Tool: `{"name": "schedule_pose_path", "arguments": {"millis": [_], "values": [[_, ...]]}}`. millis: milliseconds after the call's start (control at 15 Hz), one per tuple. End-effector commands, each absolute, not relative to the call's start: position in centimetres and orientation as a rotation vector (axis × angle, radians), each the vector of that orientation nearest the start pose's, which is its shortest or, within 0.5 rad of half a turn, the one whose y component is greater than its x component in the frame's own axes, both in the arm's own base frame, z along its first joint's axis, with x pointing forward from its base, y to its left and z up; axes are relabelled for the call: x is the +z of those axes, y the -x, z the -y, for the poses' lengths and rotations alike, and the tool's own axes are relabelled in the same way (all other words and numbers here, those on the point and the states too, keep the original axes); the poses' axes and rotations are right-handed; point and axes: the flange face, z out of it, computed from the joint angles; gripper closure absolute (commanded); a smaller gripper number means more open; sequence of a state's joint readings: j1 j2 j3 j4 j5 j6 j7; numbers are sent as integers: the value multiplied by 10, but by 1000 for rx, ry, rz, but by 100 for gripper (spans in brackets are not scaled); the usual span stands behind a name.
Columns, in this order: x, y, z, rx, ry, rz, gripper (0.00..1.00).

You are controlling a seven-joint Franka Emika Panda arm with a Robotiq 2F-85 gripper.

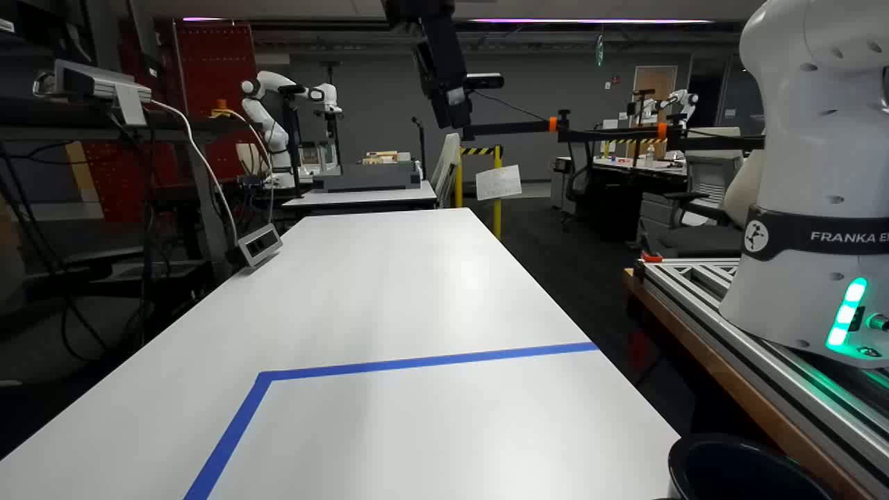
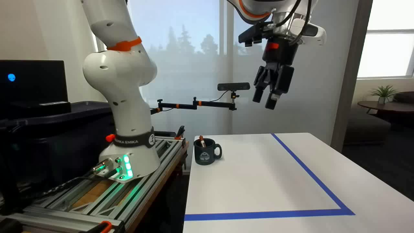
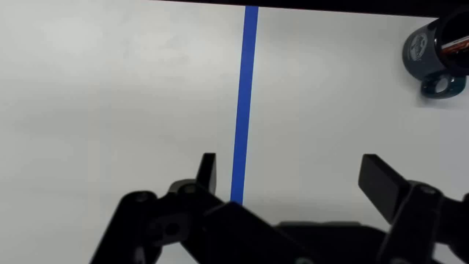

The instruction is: Remove the marker from the cup and put it on the table

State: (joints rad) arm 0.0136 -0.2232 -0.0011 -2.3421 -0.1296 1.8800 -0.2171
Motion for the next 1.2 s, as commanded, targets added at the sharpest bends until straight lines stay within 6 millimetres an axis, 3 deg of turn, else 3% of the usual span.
{"name": "schedule_pose_path", "arguments": {"millis": [0,267,600,1133], "values": [[406,-442,4,404,3177,454,0],[406,-442,4,404,3177,454,0],[395,-448,3,235,3056,245,0],[357,-428,-42,175,2715,-97,0]]}}
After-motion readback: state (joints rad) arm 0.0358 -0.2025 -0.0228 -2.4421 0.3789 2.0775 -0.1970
